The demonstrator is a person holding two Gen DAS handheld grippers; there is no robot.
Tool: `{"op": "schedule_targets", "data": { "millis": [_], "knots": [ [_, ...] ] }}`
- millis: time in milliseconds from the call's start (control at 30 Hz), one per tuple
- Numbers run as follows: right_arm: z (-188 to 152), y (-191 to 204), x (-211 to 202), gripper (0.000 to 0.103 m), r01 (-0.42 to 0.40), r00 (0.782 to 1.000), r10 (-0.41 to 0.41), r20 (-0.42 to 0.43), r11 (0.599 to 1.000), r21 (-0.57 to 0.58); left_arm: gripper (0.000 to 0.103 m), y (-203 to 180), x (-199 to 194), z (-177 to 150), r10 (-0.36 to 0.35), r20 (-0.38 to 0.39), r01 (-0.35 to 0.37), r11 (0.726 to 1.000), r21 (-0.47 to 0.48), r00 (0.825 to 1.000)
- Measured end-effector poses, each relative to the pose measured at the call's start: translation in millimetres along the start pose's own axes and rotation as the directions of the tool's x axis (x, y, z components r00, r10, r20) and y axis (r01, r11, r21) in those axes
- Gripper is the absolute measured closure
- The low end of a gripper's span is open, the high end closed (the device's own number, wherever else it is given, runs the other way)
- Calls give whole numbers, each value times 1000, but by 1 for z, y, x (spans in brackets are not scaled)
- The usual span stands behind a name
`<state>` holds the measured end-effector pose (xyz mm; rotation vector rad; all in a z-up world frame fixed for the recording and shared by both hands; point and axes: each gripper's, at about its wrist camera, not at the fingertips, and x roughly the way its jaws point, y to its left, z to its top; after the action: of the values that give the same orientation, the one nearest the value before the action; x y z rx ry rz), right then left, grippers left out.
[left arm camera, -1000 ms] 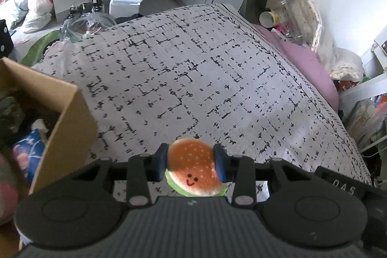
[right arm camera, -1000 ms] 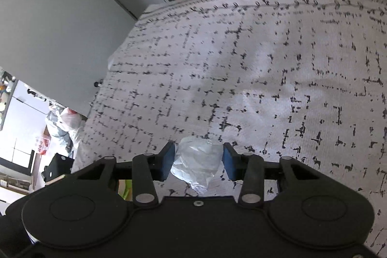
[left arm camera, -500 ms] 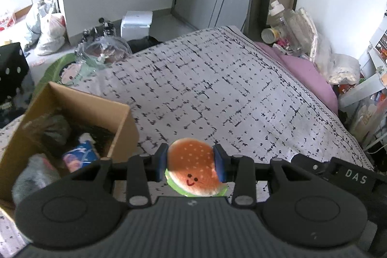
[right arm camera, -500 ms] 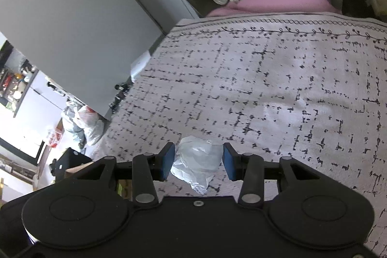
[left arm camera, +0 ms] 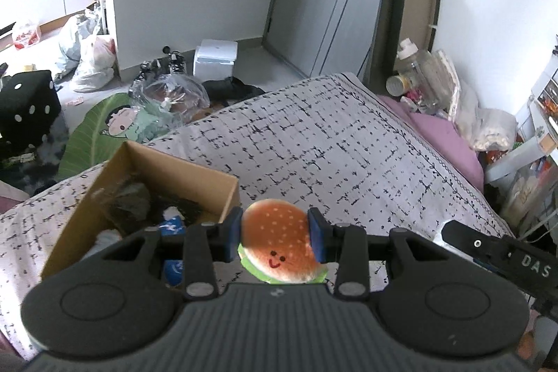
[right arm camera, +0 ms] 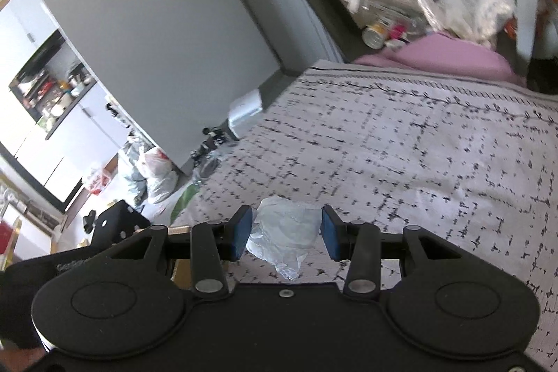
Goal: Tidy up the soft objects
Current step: 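Carry the burger plush and the white bag over the box with both tools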
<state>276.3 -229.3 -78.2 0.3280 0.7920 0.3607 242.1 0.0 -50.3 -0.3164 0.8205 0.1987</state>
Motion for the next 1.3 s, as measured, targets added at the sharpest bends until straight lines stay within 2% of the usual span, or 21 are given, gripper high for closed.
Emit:
{"op": "schedule_targets", "data": {
  "millis": [300, 600, 800, 1133, 1300],
  "knots": [
    [-2, 22, -13, 61, -53, 998, 55, 37, 997, -62, 64, 24, -25, -2, 10, 1, -10, 1000, -20, 1000],
    [-10, 48, -17, 61, -135, 989, 140, 42, 984, -118, 64, 46, -47, 0, 25, 42, -23, 999, -32, 999],
    [-20, 72, -12, 61, -159, 985, 168, 39, 972, -174, 64, 62, -52, -2, 34, 44, -32, 999, -43, 998],
    [-34, 95, -1, 60, -215, 976, 217, -13, 955, -205, 64, 97, -48, -10, 72, 20, -70, 993, -93, 997],
    [-44, 106, 7, 60, -212, 977, 207, -44, 947, -241, 64, 111, -42, -15, 73, 2, -72, 990, -119, 997]
  ]
}}
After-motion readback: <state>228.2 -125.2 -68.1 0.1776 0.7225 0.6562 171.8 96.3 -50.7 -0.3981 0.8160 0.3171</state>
